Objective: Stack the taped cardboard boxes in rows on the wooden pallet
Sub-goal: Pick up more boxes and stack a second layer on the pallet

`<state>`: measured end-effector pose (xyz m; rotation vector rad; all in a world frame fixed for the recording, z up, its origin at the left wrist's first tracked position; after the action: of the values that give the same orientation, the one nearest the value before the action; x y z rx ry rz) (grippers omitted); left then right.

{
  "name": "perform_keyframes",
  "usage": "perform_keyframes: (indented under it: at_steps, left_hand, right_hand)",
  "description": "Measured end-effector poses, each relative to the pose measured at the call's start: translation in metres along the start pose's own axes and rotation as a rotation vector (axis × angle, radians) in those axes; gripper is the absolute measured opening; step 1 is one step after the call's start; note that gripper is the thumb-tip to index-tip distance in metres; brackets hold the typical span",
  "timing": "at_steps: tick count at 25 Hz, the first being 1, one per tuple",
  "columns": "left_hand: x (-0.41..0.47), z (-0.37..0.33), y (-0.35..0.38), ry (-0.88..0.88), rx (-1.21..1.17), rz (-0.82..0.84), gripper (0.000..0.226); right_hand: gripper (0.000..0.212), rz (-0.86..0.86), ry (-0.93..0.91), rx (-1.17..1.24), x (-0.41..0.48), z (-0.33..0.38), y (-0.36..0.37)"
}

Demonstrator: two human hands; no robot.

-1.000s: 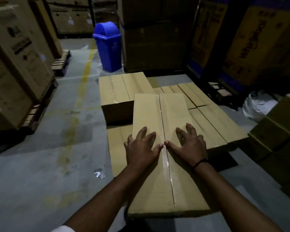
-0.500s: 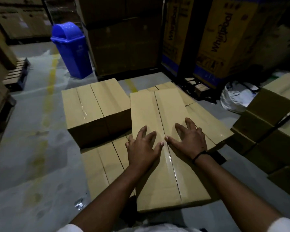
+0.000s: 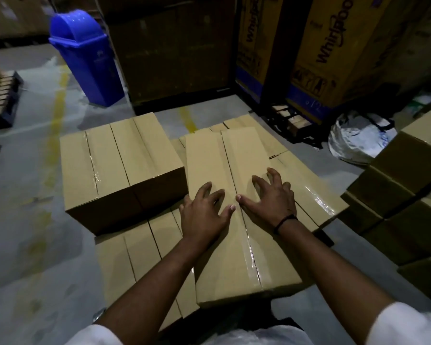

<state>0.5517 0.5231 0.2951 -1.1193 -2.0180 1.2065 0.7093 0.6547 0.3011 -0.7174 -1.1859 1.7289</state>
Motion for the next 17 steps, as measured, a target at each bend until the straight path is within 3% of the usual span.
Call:
perform_keyframes:
  at_steps: [8, 17]
  left_hand:
    - [0.101, -0.037, 0.064, -0.136, -0.006, 0.009, 0.062]
    - [0.124, -0.023, 0.155, -0.323, -0.11, 0.064, 0.061]
  right_hand:
    - [0.084, 0.093, -0.104, 0.044, 0.128, -0.061, 0.023]
    - [0.082, 0.192, -0.215, 0.006, 0.186, -0.107, 0.098]
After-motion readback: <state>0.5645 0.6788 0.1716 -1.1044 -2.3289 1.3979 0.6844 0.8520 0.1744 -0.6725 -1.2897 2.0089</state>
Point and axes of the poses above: each hand's wrist, its own x-axis towards the middle knuckle, its own y-axis out of the palm, z = x × y, the point moved 8 cm from there along x, towards the middle knuckle, and after that the axes turned 1 degree about z, right-handed, at the moved point
